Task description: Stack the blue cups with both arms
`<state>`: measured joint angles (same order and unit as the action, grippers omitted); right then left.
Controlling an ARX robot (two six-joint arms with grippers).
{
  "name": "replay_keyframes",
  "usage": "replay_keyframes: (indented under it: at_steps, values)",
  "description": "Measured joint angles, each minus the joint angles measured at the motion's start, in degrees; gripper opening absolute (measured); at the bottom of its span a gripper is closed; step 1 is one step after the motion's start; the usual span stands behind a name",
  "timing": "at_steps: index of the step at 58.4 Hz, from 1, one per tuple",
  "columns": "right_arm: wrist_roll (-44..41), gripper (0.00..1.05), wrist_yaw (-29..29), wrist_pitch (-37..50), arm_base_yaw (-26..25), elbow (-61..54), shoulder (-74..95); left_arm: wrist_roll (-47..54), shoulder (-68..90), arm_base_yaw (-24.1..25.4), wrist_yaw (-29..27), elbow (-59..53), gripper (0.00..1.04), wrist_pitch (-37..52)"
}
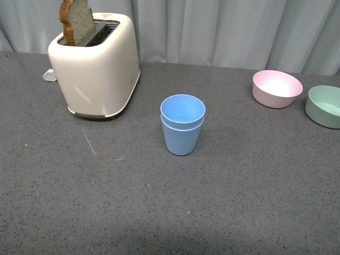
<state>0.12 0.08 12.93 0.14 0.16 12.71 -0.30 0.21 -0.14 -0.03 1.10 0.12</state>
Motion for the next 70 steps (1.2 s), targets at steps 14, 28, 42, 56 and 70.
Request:
replay_keyframes:
  at_steps: [14,28,42,56,70]
  values:
    - [0.0,0.01,0.0,-8.8,0.0,0.0,-7.2,0.0,0.0,0.0,0.0,0.0,0.98,0.0]
    - [0.0,0.01,-0.2,-12.8,0.0,0.0,-12.4,0.0,0.0,0.0,0.0,0.0,0.98,0.0]
    - [-0.1,0.45,-0.2,-12.8,0.0,0.0,-12.5,0.0,0.0,0.0,0.0,0.0,0.98,0.0]
    - [-0.1,0.84,-0.2,-12.8,0.0,0.0,-12.5,0.0,0.0,0.0,0.0,0.0,0.98,0.0]
    - [-0.1,0.95,-0.2,-12.8,0.0,0.0,-12.5,0.0,0.0,0.0,0.0,0.0,0.98,0.0]
